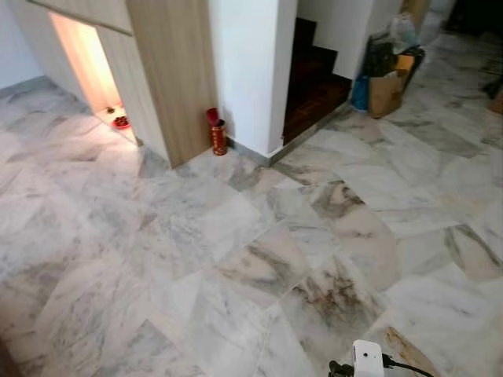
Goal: Move the pillow to the sofa from floor
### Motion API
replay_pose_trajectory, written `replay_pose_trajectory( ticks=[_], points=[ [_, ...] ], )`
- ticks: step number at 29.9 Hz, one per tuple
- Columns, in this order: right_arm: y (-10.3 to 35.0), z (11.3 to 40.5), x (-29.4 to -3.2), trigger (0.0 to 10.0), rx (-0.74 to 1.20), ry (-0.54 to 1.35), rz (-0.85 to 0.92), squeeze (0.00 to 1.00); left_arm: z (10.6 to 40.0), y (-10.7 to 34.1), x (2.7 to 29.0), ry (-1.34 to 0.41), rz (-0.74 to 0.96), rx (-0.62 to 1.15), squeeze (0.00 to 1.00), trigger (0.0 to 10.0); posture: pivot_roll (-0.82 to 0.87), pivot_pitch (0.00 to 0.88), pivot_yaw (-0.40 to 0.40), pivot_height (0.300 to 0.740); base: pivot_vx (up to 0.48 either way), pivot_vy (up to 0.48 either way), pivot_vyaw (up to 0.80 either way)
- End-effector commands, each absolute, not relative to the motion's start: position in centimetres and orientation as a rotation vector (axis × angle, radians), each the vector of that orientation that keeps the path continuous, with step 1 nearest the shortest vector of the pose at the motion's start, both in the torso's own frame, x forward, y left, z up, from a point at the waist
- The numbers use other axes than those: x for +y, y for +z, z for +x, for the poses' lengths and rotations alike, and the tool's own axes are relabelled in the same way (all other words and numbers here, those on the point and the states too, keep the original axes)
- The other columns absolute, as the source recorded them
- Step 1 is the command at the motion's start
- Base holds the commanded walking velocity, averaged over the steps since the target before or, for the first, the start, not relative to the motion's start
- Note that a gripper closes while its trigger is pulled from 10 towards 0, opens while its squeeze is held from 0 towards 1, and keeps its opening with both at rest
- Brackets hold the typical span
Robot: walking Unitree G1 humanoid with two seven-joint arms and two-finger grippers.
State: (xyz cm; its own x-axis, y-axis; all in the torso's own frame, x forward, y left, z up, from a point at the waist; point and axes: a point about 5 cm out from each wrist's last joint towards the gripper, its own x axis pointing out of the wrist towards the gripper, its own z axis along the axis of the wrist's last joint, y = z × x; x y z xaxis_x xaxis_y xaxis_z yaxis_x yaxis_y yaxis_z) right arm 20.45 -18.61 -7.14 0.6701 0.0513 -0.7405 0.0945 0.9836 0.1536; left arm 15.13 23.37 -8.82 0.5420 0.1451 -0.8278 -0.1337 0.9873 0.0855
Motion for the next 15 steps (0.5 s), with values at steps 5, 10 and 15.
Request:
replay_pose_trajectory(
  ticks=[5, 10, 15],
  points=[
    [-7.43, 20.06, -18.02, 10.0, 0.850, -0.015, 0.200, 0.00, 14.45, -9.08, 23.57, 0.161, 0.033, 1.019, 0.00, 10.0, 0.02, 0.053, 0.029, 0.740, 0.000, 0.000, 0.80],
    [-7.47, 20.00, -17.87, 10.0, 0.853, -0.011, 0.202, 0.00, 14.34, -9.10, 23.67, 0.163, 0.034, 1.022, 0.00, 10.0, 0.02, 0.056, 0.033, 0.740, 0.000, 0.000, 0.80],
    [-7.52, 19.92, -17.79, 10.0, 0.855, -0.008, 0.202, 0.00, 14.22, -9.13, 23.72, 0.164, 0.037, 1.027, 0.00, 10.0, 0.02, 0.057, 0.034, 0.740, 0.000, 0.000, 0.80]
  ],
)
